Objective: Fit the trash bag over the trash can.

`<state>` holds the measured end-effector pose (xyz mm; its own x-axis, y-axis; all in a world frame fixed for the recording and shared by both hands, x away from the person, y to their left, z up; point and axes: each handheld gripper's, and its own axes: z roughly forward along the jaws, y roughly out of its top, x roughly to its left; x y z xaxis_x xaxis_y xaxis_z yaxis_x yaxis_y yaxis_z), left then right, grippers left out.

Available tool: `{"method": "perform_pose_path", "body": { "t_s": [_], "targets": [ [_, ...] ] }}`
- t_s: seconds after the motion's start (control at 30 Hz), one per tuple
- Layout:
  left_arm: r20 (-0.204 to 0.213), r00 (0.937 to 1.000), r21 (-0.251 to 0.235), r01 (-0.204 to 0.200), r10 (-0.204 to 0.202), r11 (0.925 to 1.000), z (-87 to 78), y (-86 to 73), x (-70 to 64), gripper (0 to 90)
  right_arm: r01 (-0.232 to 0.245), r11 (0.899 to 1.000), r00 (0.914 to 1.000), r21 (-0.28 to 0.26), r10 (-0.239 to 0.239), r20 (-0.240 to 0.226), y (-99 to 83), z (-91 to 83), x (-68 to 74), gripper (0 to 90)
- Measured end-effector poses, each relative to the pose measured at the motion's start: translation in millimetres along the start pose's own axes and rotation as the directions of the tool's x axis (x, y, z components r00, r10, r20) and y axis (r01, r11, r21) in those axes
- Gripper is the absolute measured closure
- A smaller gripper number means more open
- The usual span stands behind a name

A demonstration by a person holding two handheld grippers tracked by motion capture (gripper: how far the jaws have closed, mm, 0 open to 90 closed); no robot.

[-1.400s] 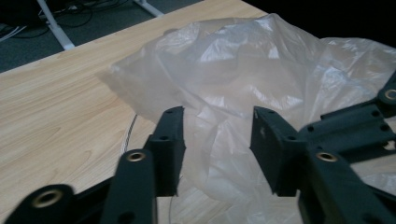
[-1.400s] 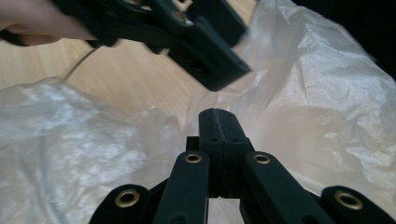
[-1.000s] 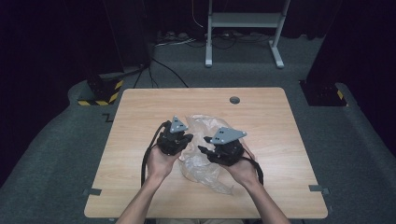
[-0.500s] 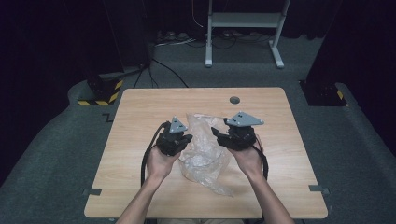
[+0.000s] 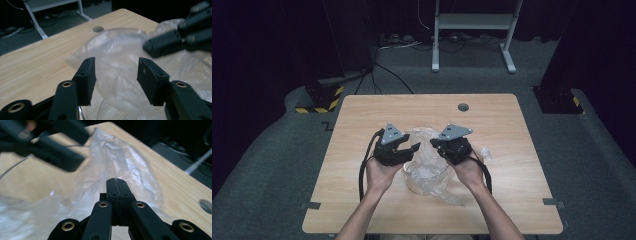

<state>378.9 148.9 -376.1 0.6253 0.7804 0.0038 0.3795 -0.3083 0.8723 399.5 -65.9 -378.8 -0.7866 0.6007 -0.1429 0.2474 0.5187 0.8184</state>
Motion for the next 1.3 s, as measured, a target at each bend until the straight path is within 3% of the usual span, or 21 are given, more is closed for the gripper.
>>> {"method": "perform_pose_path", "body": {
  "t_s": [0.03, 0.07, 0.1, 0.27, 0.33, 0.37, 0.4, 0.5, 0.57, 0.63, 0.73, 0.77, 0.8, 0.83, 0.9, 0.93, 1.0, 1.03, 1.07, 1.2, 1.3],
  "targets": [
    [0.001, 1.0000, -0.007, -0.001, 0.001, 1.0000, -0.4, 0.7, -0.8, 47.0, 0.028, 0.999, 0.9986, 0.021, -0.027, -0.045, 1.2, 2.7, 5.5, 90.0],
    [0.006, 1.0000, -0.012, -0.004, 0.004, 0.9999, -0.6, 1.6, -1.6, 47.0, 0.028, 0.999, 0.9986, 0.021, -0.027, -0.045, 1.2, 2.7, 5.5, 90.0],
    [0.011, 0.9998, -0.018, -0.014, 0.014, 0.9997, 0.0, 3.1, -3.9, 46.5, 0.057, 0.998, 0.9958, 0.042, -0.054, -0.074, 2.2, 6.3, 10.7, 90.0],
    [0.025, 0.9993, 0.005, -0.029, 0.029, 0.9996, 5.2, 4.9, -6.0, 47.7, 0.088, 0.995, 0.9901, 0.057, -0.081, -0.115, 3.2, 12.0, 16.9, 90.0],
    [0.041, 0.9988, 0.040, -0.027, 0.026, 0.9988, 10.5, 4.5, -5.1, 56.1, 0.098, 0.993, 0.9881, 0.060, -0.090, -0.125, 3.1, 12.9, 18.7, 89.9],
    [0.043, 0.9988, 0.063, -0.027, 0.024, 0.9976, 13.0, 4.0, -4.0, 67.1, 0.097, 0.994, 0.9872, 0.052, -0.089, -0.132, 2.6, 11.5, 20.3, 86.5],
    [0.050, 0.9985, 0.083, -0.027, 0.022, 0.9962, 14.9, 3.7, -2.8, 67.1, 0.097, 0.994, 0.9872, 0.052, -0.089, -0.132, 2.6, 11.5, 20.3, 86.5],
    [0.044, 0.9981, 0.128, -0.047, 0.042, 0.9906, 19.7, 1.4, -3.5, 79.2, 0.085, 0.996, 0.9875, 0.021, -0.081, -0.135, -0.4, 5.9, 20.7, 72.8],
    [0.022, 0.9968, 0.163, -0.080, 0.077, 0.9834, 21.3, -1.1, -6.4, 87.7, 0.053, 0.999, 0.9942, -0.014, -0.054, -0.093, -4.2, -6.2, 18.9, 60.9],
    [0.018, 0.9964, 0.168, -0.085, 0.083, 0.9822, 20.7, -1.1, -6.3, 88.5, 0.037, 0.999, 0.9966, -0.030, -0.040, -0.072, -5.5, -11.4, 17.1, 58.0],
    [0.009, 0.9966, 0.181, -0.082, 0.082, 0.9800, 19.5, -1.0, -4.8, 89.2, -0.003, 0.997, 1.0000, -0.078, 0.004, 0.002, -9.6, -27.3, 8.1, 52.7],
    [0.014, 0.9970, 0.185, -0.077, 0.076, 0.9796, 20.1, -1.4, -4.8, 89.1, -0.038, 0.995, 0.9985, -0.092, 0.041, 0.036, -13.1, -35.0, 0.6, 50.8],
    [0.015, 0.9970, 0.191, -0.077, 0.076, 0.9786, 20.3, -1.7, -5.1, 89.1, -0.038, 0.995, 0.9985, -0.092, 0.041, 0.036, -13.1, -35.0, 0.6, 50.8],
    [0.013, 0.9969, 0.188, -0.079, 0.078, 0.9790, 20.2, -1.8, -5.2, 89.0, -0.066, 0.994, 0.9965, -0.083, 0.070, 0.045, -16.9, -38.1, -6.8, 50.2],
    [0.012, 0.9970, 0.186, -0.078, 0.077, 0.9795, 20.1, -2.2, -5.3, 88.8, -0.073, 0.995, 0.9962, -0.071, 0.076, 0.042, -18.7, -38.0, -9.0, 50.7],
    [0.013, 0.9973, 0.182, -0.074, 0.073, 0.9806, 19.9, -2.5, -5.2, 87.8, -0.066, 0.997, 0.9970, -0.048, 0.068, 0.038, -21.8, -35.8, -9.8, 58.6],
    [0.021, 0.9978, 0.173, -0.066, 0.064, 0.9827, 18.7, -3.2, -4.3, 86.4, -0.057, 0.997, 0.9978, -0.043, 0.058, 0.033, -23.0, -34.4, -9.3, 63.1],
    [0.030, 0.9979, 0.165, -0.062, 0.058, 0.9843, 17.9, -3.8, -3.9, 80.8, -0.054, 0.998, 0.9984, -0.021, 0.054, 0.015, -23.2, -30.2, -7.8, 72.2],
    [0.030, 0.9980, 0.156, -0.059, 0.055, 0.9860, 16.7, -4.3, -3.6, 80.8, -0.054, 0.998, 0.9984, -0.021, 0.054, 0.015, -23.2, -30.2, -7.8, 72.2],
    [0.042, 0.9983, 0.116, -0.046, 0.041, 0.9921, 10.2, -4.0, -4.1, 59.7, -0.041, 0.999, 0.9991, 0.008, 0.041, -0.008, -20.8, -19.8, -4.2, 88.0],
    [0.064, 0.9965, 0.087, -0.058, 0.053, 0.9945, 3.6, -2.8, -7.6, 52.7, -0.033, 0.999, 0.9991, 0.012, 0.033, -0.028, -17.4, -14.1, 0.2, 90.0]
  ]
}}
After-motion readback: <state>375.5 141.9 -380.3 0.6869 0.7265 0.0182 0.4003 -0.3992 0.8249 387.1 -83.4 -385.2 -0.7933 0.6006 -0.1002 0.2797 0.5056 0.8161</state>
